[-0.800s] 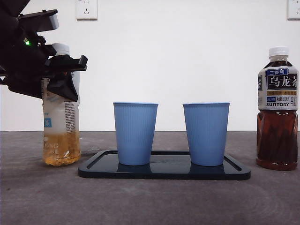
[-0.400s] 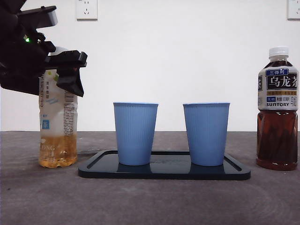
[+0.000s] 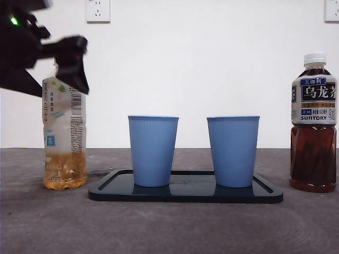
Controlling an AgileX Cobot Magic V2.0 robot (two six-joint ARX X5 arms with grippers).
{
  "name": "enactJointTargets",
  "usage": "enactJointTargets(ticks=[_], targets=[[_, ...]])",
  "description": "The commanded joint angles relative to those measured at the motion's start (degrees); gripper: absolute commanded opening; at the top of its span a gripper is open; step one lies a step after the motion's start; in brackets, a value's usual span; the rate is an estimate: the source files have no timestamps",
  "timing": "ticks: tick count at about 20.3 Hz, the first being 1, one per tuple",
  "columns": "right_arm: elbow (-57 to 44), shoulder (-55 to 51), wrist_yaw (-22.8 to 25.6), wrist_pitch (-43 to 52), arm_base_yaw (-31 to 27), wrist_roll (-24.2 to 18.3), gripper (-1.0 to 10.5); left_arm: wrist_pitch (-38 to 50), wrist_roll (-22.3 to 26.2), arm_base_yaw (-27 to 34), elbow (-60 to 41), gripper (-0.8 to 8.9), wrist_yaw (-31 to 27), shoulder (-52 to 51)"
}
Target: Pour the drink into the cup
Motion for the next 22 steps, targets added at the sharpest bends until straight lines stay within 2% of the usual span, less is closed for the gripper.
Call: enactJointTargets(ticks=[1, 9, 14, 17, 22], targets=[[0.7, 0.2, -1.7, 0.3, 0.2, 0.1, 3.9, -6.6, -2.8, -0.9, 3.2, 4.4, 0.1, -3.7], [0.7, 0.2, -9.9, 0.2, 0.2, 0.0, 3.9, -26.1, -3.1, -5.0, 9.9, 4.37, 1.2, -15.4], [0.7, 0.2, -19.0, 0.2, 0.2, -0.3, 3.9, -38.9, -3.5, -8.5, 15.1, 4.37, 11.0, -23.6], [0.7, 0.2, -22.6, -0.6, 0.2, -0.3, 3.9, -42.7, -3.8, -9.7, 15.7, 4.37, 17.5, -28.2], [0.7, 0.2, -24.3, -2.4, 0.2, -0.3, 3.9, -45.5, -3.9, -9.9, 15.7, 4.37, 18.9, -33.7]])
